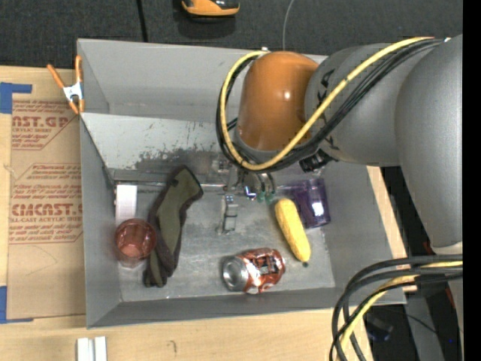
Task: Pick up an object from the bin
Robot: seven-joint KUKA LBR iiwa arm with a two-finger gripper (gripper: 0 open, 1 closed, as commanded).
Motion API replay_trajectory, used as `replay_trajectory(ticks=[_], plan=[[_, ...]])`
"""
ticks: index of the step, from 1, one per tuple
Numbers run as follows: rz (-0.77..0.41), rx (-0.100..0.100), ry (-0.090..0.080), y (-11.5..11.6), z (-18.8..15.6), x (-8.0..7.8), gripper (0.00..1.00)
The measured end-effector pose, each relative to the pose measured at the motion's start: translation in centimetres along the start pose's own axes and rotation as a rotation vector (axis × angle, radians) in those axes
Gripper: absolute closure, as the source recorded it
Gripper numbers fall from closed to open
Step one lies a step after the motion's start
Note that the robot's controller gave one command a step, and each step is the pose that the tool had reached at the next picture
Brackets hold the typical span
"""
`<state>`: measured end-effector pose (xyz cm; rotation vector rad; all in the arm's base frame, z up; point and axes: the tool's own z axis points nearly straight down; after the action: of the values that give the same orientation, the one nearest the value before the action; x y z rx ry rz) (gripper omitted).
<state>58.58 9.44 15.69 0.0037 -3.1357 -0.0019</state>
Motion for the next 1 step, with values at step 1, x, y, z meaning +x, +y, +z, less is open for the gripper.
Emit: replay_trajectory(ticks=[1], plan=[[0.001, -0.001, -0.007, -0.04, -0.50, -0.16, 0.00]])
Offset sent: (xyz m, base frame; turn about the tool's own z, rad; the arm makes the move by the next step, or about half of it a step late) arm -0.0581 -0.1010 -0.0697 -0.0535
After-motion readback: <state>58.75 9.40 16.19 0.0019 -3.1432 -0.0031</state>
